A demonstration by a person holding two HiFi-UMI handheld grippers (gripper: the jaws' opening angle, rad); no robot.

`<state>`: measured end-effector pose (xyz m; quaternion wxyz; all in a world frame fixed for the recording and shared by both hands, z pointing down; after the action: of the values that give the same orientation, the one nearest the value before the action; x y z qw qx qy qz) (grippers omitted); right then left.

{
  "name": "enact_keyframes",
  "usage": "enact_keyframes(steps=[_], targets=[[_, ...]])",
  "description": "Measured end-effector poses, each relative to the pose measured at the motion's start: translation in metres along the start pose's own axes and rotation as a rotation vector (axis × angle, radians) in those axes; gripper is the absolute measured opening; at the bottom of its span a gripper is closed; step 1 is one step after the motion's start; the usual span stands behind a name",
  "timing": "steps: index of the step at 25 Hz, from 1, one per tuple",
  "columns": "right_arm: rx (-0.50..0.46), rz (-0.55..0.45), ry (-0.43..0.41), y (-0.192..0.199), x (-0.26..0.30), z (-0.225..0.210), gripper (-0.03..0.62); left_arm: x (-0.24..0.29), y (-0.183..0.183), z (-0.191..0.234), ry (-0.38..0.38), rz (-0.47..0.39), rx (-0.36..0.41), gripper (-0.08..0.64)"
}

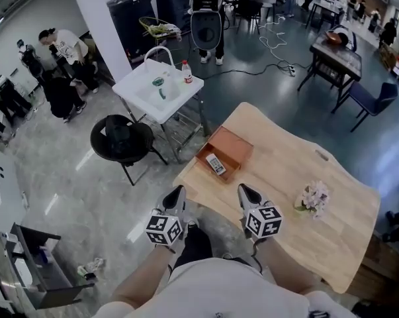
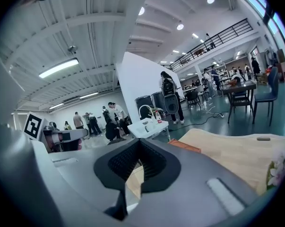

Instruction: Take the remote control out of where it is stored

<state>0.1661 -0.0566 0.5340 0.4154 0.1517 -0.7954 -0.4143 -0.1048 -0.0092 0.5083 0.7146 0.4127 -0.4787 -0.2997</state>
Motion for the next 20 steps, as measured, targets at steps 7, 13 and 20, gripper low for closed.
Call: enact_keyframes(steps=[7, 13, 20], targets=[[0.041, -0.016, 0.086, -0.042, 0.059, -0.002, 0.026, 0.058, -0.044, 0.064, 0.097, 0.009, 0.032, 0.0], [0.05, -0.057, 0.144, -0.086, 0.105, 0.02, 0.026, 0.086, -0.076, 0.122, 0.178, 0.033, 0.066, 0.0], [0.065, -0.059, 0.193, -0.112, 0.134, 0.029, 0.027, 0.114, -0.09, 0.168, 0.207, 0.061, 0.05, 0.0]])
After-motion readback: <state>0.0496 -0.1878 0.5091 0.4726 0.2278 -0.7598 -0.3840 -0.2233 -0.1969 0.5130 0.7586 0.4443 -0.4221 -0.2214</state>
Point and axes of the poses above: the fingertips, and each gripper's own axes: x forward along the fingers, z to its left, y out of its underside, the point moved 8 cm from there along -x, backward along the fingers, and after that the axes turned 15 degrees about z, right-handed, at the moved point
